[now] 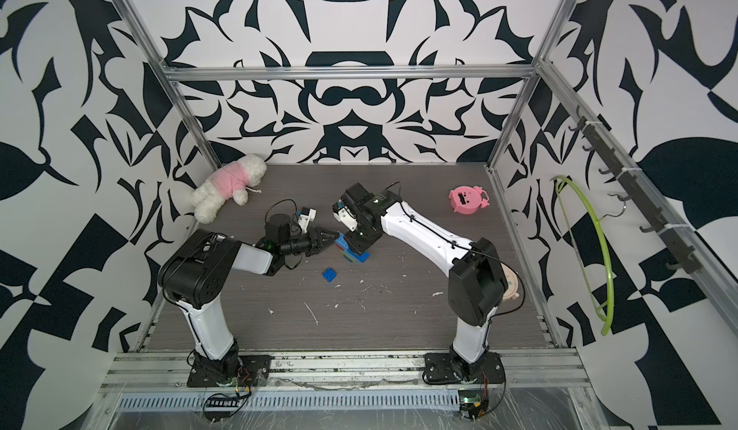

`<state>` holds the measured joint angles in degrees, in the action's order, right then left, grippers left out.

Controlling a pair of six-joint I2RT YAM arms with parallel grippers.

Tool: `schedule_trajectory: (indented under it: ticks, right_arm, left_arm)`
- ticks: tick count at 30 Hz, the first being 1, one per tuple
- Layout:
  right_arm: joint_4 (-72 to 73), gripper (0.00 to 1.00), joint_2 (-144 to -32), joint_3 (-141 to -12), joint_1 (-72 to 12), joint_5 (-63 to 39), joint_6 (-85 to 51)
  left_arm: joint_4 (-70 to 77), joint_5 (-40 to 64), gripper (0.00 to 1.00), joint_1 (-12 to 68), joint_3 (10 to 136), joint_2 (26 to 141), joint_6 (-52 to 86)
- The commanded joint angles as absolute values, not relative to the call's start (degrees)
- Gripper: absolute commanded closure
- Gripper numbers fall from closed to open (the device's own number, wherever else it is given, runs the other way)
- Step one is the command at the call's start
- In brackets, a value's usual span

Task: Assemble a heart with lego
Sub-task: Pick up the lego brick from the center of the board.

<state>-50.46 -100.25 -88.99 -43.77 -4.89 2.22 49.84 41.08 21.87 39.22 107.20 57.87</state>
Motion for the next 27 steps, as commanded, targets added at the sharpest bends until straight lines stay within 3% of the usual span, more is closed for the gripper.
schedule_trajectory:
  ticks: [1,14,27]
  right_arm:
    - [-41.6,0.53,-97.1,-84.0,-48.9,-6.6,-2.3]
    - [-17.7,0.50,-102.3,-69.9,-54.2,-4.0,-8.4]
    - [-16.6,0.46,-108.9,-73.5,-54.9,-0.6,-7.1]
  left_arm:
    - [48.1,40.6,0.66,21.9,38.3,105.8,57.5]
    - [47.9,40.3,0.66,21.8,38.5,105.5,57.5]
    - [47.8,40.4,0.66,21.8,38.5,105.4,57.5]
